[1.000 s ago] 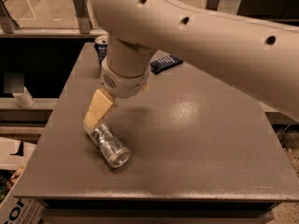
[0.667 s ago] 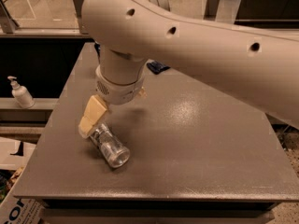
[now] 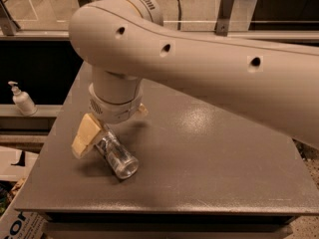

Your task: Place redbull can upright

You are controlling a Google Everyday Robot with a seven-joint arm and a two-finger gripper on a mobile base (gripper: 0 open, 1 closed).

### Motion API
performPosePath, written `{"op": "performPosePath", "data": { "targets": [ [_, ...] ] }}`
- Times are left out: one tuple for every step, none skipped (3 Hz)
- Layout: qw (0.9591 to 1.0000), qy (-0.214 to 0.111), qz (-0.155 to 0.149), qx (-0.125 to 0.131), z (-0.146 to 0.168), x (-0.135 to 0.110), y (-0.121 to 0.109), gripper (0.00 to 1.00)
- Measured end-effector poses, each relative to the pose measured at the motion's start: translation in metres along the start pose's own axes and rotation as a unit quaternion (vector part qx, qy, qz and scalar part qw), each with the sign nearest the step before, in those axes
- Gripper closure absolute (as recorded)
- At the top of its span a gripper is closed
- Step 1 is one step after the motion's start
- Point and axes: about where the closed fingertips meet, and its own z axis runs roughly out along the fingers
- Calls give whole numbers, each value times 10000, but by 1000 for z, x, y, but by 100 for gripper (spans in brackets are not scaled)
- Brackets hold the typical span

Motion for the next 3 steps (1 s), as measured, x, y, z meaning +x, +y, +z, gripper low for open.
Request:
{"op": "performPosePath", "data": {
  "targets": [
    [9999,-69,-59,52,5,4,7,0],
    [9999,-63,-98,103,12,9,9,18],
    [9998,-63,-120,140,15,10,11,41]
  ]
}}
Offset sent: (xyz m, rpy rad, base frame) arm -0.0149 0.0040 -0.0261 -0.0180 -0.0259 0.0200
